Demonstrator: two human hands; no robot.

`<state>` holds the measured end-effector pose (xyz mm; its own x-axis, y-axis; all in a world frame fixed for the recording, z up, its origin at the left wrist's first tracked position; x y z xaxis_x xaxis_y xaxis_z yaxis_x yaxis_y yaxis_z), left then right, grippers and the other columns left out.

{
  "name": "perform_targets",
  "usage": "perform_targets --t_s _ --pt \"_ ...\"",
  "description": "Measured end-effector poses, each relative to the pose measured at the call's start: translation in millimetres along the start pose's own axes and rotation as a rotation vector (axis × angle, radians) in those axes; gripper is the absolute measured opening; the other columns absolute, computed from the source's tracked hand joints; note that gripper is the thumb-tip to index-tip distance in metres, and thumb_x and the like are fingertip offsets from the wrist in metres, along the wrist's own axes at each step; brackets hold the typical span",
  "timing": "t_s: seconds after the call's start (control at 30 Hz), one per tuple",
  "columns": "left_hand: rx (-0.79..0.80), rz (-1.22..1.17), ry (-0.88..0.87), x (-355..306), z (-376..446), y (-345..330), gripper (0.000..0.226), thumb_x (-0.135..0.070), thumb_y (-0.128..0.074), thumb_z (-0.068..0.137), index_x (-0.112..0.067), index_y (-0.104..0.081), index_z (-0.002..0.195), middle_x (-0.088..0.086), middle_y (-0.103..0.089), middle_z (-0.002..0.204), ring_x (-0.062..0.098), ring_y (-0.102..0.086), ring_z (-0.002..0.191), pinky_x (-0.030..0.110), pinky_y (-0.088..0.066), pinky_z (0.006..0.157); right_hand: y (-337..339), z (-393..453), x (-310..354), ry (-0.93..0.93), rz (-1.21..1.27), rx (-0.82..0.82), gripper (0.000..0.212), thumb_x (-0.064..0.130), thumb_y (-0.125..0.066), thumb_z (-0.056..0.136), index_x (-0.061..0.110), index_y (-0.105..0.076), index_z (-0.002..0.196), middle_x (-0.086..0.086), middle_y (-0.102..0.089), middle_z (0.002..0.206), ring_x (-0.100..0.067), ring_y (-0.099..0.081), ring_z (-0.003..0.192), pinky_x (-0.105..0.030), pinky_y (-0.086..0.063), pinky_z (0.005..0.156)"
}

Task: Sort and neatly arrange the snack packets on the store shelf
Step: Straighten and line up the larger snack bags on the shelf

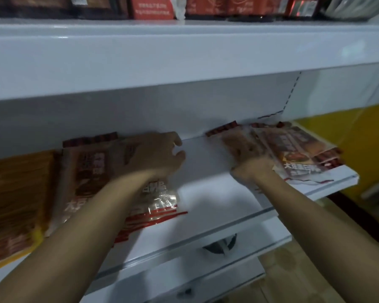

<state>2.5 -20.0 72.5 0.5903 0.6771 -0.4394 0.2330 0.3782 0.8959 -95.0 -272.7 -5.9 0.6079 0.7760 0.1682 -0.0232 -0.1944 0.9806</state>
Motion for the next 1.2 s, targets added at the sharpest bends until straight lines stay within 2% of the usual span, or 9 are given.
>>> perform_targets --t_s 0.13,0.3,0.43,0.53,0.7,0.8,0.93,1.1,1.2 --pt "0.092 -0.14 -0.047 -29.2 11.3 -28.6 0.024 -0.034 -0.063 0.095 -0.026 -0.066 0.117 -0.007 -0.066 0.111 0.014 -0.061 0.106 0.024 -0.042 0.085 0.0 1.9 -14.6 -0.014 -0.067 -0.057 0.067 0.04 -0.055 0.083 0.022 -0.04 0.146 -0.02 -0.052 0.141 -0.042 -0.053 0.123 -0.048 -0.051 0.098" --pt "0.19 -0.227 -0.054 -56.3 26.3 -53.7 0.021 -0.027 -0.058 0.097 -0.028 -0.068 0.116 -0.003 -0.069 0.117 0.015 -0.063 0.107 0.023 -0.043 0.086 3.4 2.5 -28.9 0.032 0.0 -0.194 0.035 0.041 -0.048 0.084 0.02 -0.062 0.108 -0.009 -0.069 0.093 -0.031 -0.064 0.08 -0.035 -0.058 0.072" --pt "0.25 -0.384 0.051 -71.8 38.5 -71.4 0.025 -0.02 -0.056 0.096 -0.025 -0.065 0.119 0.006 -0.068 0.126 0.023 -0.064 0.113 0.037 -0.05 0.102 10.9 1.1 -38.4 0.131 0.067 -0.428 0.025 0.024 -0.058 0.091 0.021 -0.065 0.114 -0.014 -0.071 0.086 -0.038 -0.068 0.077 -0.032 -0.046 0.062" --pt "0.292 -0.498 0.131 -79.2 48.4 -87.1 0.044 -0.018 -0.057 0.097 -0.015 -0.054 0.141 0.01 -0.06 0.138 0.026 -0.06 0.123 0.041 -0.047 0.108 26.6 1.9 -43.8 0.176 0.099 -0.519 0.024 0.018 -0.058 0.091 0.022 -0.068 0.112 -0.014 -0.072 0.086 -0.038 -0.069 0.076 -0.037 -0.053 0.063" --pt "0.27 -0.78 0.245 -92.3 64.2 -102.3 0.048 -0.024 -0.058 0.1 -0.016 -0.047 0.145 0.009 -0.067 0.126 0.023 -0.069 0.108 0.034 -0.051 0.09 60.8 16.1 -58.5 0.322 0.361 -0.704 0.018 0.011 -0.06 0.091 0.014 -0.076 0.099 -0.007 -0.077 0.086 -0.026 -0.072 0.071 -0.034 -0.059 0.062" --pt "0.256 -0.965 0.268 -106.7 72.5 -108.5 0.041 -0.053 -0.048 0.102 -0.027 -0.053 0.134 0.005 -0.066 0.127 0.025 -0.071 0.105 0.045 -0.054 0.1 73.0 28.4 -63.5 0.34 0.499 -0.608 0.018 0.009 -0.063 0.091 0.014 -0.077 0.101 0.001 -0.077 0.096 -0.011 -0.071 0.084 -0.012 -0.053 0.071" --pt "0.168 -1.108 0.334 -120.5 82.0 -117.8 0.077 -0.082 -0.053 0.08 -0.029 -0.05 0.136 0.003 -0.072 0.111 0.025 -0.074 0.096 0.042 -0.059 0.088 69.0 42.0 -63.5 0.332 0.542 -0.465 0.013 0.016 -0.066 0.094 0.02 -0.077 0.1 0.011 -0.074 0.094 0.004 -0.065 0.08 0.002 -0.041 0.07" --pt "0.101 -1.098 0.356 -122.4 88.1 -128.7 0.036 -0.044 -0.066 0.092 -0.019 -0.066 0.117 0.009 -0.075 0.106 0.026 -0.073 0.096 0.039 -0.06 0.081 57.5 54.6 -58.8 0.368 0.807 -0.271 0.015 0.004 -0.072 0.088 0.019 -0.075 0.086 0.019 -0.069 0.079 0.016 -0.063 0.069 -0.002 -0.043 0.066" --pt "0.063 -1.164 0.378 -114.6 85.7 -136.5 0.019 -0.011 -0.059 0.095 -0.006 -0.069 0.11 0.008 -0.077 0.088 0.019 -0.075 0.075 0.031 -0.061 0.06 50.0 69.2 -60.1 0.344 0.93 -0.193 0.025 -0.002 -0.074 0.084 0.023 -0.072 0.077 0.014 -0.07 0.075 0.009 -0.065 0.065 -0.007 -0.046 0.066"
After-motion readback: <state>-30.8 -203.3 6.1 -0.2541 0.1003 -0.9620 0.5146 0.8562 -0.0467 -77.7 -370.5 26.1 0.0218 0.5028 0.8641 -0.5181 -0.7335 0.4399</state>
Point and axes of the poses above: each hand's wrist, its own z-axis towards the middle knuckle, its own y-axis out of the back of the hand, x = y × z, the point moved 2 cm from there along z, towards the middle knuckle
